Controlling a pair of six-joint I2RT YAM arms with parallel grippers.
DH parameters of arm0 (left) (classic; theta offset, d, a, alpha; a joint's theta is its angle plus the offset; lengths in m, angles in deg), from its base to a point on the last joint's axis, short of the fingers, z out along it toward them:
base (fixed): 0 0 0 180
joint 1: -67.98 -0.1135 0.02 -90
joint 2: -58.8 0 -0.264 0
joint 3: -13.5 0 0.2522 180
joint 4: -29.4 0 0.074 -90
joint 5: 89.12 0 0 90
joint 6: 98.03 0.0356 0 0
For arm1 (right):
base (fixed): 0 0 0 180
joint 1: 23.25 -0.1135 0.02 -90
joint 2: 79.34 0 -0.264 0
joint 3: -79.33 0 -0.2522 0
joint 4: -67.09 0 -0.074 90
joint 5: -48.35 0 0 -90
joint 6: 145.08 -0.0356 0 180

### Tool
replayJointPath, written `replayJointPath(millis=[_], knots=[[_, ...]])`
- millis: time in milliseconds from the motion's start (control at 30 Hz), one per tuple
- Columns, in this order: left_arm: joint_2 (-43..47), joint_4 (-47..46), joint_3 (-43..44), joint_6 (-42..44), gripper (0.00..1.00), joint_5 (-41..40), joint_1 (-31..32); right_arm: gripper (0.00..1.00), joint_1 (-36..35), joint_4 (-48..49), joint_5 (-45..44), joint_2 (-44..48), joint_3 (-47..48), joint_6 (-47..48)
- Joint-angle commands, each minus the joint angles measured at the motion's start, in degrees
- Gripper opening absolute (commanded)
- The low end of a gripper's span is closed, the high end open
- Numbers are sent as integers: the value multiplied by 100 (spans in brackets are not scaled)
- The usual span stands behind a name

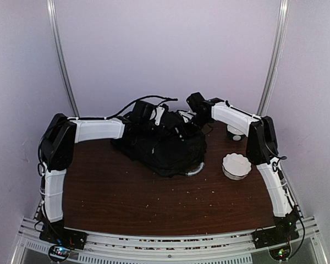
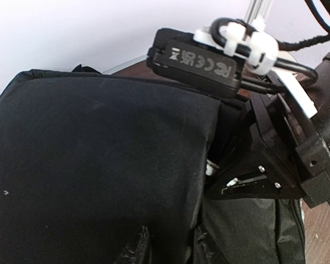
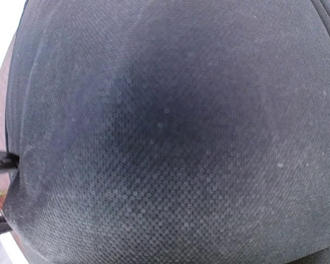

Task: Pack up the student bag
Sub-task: Place the pen in the upper front pocket of the bag.

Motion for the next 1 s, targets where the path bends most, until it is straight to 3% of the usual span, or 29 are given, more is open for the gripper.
replayJointPath(millis=[0, 100, 200, 300, 533, 733, 967], knots=[[-160, 67, 136, -7, 22, -71, -13, 10, -4, 491, 96, 167, -35, -42], [-180, 94, 136, 25, 17, -93, -7, 11, -4, 504, 93, 161, -38, -50], [-232, 262, 226, 116, 40, -279, 60, 11, -4, 516, 106, 162, -45, -68], [-301, 341, 256, 226, 45, -450, 113, 10, 5, 517, 122, 162, -42, -77], [-498, 583, 498, 335, 30, -785, 125, 11, 14, 517, 170, 155, -61, -111], [-411, 612, 560, 556, 0, -766, 235, 11, 23, 541, 257, 290, -265, -186], [123, 358, 34, 683, 0, -584, 435, 12, 27, 708, 313, 823, -1026, -473]])
